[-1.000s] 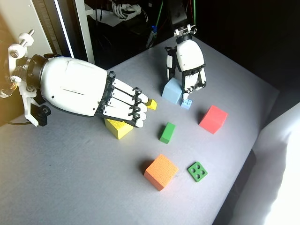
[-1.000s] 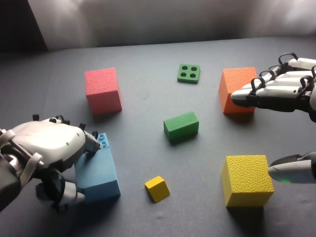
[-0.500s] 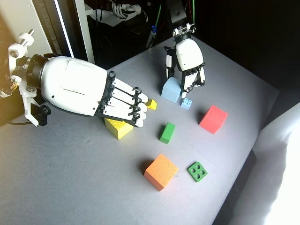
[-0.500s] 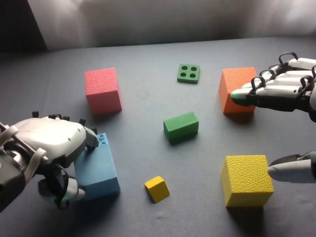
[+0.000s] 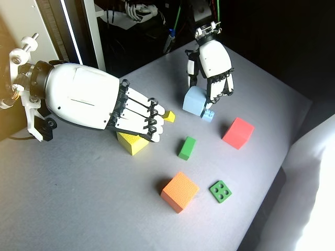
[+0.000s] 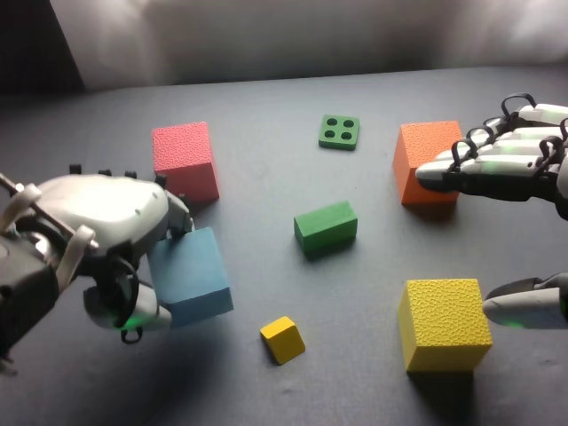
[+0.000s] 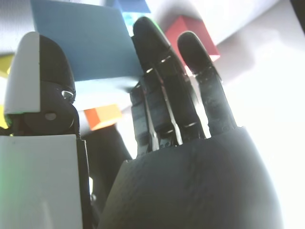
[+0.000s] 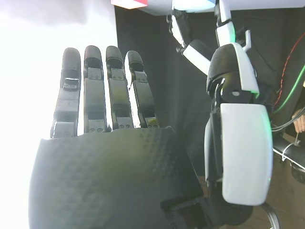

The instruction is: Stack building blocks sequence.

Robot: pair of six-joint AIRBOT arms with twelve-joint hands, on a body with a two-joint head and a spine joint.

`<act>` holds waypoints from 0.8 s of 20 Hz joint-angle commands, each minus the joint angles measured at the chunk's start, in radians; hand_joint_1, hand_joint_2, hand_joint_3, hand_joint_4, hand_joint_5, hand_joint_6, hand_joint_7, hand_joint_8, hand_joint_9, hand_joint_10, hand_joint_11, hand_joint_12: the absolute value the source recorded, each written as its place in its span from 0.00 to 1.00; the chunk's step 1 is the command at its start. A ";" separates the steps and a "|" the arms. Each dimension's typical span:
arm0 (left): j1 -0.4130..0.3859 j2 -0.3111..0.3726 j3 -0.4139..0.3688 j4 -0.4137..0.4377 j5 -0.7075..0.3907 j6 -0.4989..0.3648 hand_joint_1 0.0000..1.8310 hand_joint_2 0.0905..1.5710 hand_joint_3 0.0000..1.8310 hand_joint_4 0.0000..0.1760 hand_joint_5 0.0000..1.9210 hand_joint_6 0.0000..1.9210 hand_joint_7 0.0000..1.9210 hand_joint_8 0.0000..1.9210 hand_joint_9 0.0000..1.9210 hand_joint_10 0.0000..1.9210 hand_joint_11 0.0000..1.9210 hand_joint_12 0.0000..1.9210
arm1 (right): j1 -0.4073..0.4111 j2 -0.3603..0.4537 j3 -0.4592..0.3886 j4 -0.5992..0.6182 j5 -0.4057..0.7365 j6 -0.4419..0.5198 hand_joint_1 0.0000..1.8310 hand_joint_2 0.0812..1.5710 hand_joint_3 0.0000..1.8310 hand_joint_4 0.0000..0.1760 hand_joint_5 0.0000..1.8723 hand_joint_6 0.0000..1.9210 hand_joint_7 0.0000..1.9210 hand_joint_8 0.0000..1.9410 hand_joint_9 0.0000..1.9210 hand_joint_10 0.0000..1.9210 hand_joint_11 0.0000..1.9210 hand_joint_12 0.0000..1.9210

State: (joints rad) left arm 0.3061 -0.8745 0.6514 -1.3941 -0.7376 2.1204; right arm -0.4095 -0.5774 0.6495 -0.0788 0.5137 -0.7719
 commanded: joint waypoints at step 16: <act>-0.250 -0.086 0.259 -0.076 0.170 0.195 0.67 0.70 0.00 0.00 0.51 0.44 0.49 0.63 0.43 0.43 0.18 0.71 | 0.007 0.008 -0.003 -0.002 0.125 0.000 0.26 0.68 0.00 0.00 0.13 0.00 0.14 0.00 0.13 0.00 0.00 0.31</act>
State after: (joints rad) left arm 0.0669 -0.9699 0.9119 -1.5116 -0.5541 2.3116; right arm -0.4095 -0.5774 0.6495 -0.0902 0.5190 -0.7723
